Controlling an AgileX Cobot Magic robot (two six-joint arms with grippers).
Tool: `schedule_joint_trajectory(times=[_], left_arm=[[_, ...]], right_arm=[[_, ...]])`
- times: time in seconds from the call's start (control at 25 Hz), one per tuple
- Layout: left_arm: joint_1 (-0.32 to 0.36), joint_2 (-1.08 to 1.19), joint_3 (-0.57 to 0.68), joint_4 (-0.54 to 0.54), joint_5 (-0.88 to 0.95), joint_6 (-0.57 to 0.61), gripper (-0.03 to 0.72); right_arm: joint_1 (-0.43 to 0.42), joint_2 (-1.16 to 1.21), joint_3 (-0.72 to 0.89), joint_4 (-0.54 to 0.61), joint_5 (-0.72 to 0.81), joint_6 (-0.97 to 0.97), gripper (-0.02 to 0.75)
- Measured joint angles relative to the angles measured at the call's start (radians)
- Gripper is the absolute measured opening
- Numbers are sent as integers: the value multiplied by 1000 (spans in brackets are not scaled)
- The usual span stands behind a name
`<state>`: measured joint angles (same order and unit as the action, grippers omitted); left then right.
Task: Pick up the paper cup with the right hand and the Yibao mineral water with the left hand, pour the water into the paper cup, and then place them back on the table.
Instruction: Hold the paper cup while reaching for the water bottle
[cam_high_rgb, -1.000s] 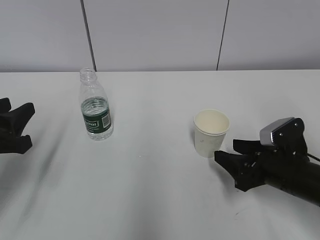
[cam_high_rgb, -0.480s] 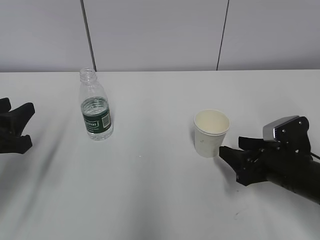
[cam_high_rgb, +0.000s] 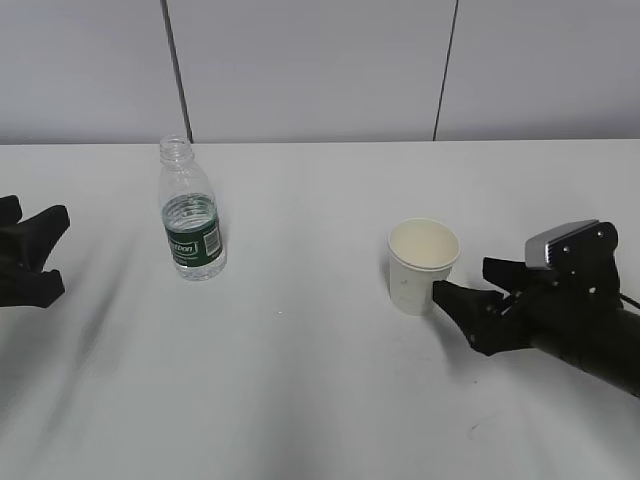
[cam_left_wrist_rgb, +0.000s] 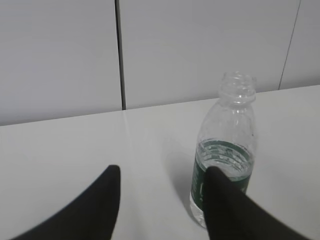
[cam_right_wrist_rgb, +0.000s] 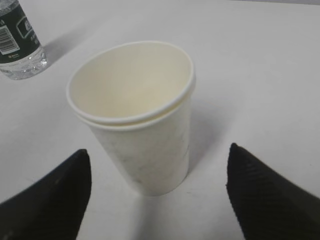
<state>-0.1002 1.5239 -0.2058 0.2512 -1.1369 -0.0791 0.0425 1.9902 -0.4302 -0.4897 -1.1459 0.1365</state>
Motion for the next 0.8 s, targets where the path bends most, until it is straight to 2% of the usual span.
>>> schedule_joint_trajectory(times=[0.56, 0.8], left_arm=[[0, 0, 0, 0, 0, 0, 342], [0, 0, 0, 0, 0, 0, 342]], right_arm=[[0, 4, -15, -2, 0, 5, 660], [0, 65, -55, -40, -2, 22, 660]])
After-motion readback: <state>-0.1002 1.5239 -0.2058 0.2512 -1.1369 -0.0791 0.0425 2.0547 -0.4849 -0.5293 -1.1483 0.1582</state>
